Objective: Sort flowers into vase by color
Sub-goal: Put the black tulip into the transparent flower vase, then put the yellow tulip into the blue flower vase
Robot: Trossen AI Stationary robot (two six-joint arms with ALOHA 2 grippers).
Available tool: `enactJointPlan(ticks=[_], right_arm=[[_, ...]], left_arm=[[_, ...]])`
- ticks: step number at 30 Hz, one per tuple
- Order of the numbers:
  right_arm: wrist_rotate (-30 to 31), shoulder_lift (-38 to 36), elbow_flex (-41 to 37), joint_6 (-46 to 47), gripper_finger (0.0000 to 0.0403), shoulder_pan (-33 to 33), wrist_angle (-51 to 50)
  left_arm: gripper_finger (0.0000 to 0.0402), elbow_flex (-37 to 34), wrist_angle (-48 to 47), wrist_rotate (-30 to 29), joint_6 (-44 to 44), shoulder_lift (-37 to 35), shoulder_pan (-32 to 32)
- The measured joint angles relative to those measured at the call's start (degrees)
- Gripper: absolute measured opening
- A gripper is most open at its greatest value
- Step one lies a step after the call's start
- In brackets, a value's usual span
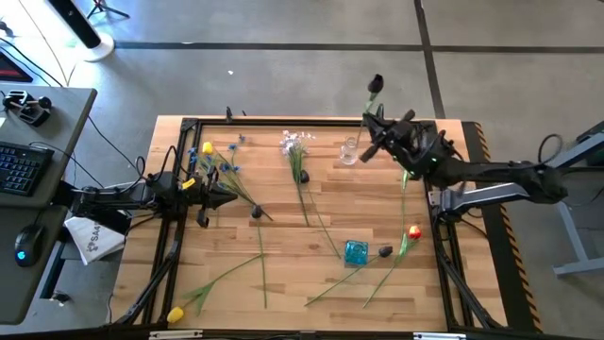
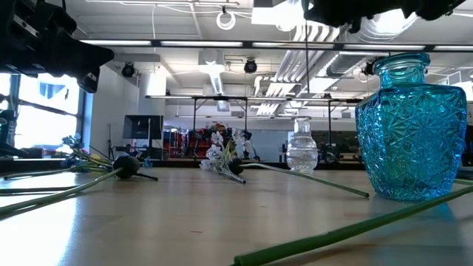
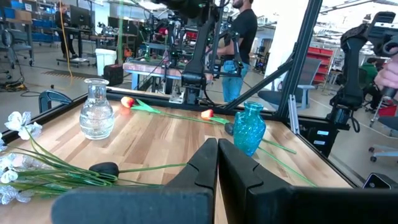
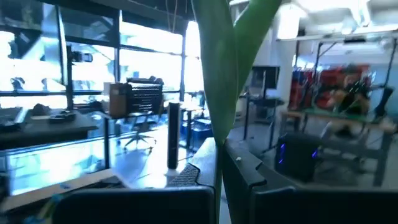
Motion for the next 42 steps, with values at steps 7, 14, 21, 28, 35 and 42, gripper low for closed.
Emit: enactJointPlan(ticks=[7, 14, 21, 28, 35, 42], right_arm=[[-0.1, 10.3, 0.0, -0.3, 0.0002, -6.0, 6.9], [-0.2, 14.9, 0.0, 2.2, 0.0004, -8.2, 6.9], [-0.2, 15.3, 0.0, 4.2, 0.0039, -8.4, 6.1], [2.0, 15.3, 0.0, 4.9, 0.0116, -8.3, 3.4], [3.2, 14.9, 0.0, 4.9, 0.0177, -8.3, 0.4], [3.2, 8.2, 0.0, 7.5, 0.0206, -6.9, -7.0]], left_arm=[[0.0, 0.0, 0.0, 0.0, 0.0, 0.0, 0.0], [0.0, 0.0, 0.0, 0.0, 0.0, 0.0, 0.0], [0.0, 0.0, 0.0, 0.0, 0.0, 0.0, 0.0], [0.0, 0.0, 0.0, 0.0, 0.0, 0.0, 0.0], [0.0, 0.0, 0.0, 0.0, 0.0, 0.0, 0.0], [0.0, 0.0, 0.0, 0.0, 0.0, 0.0, 0.0]])
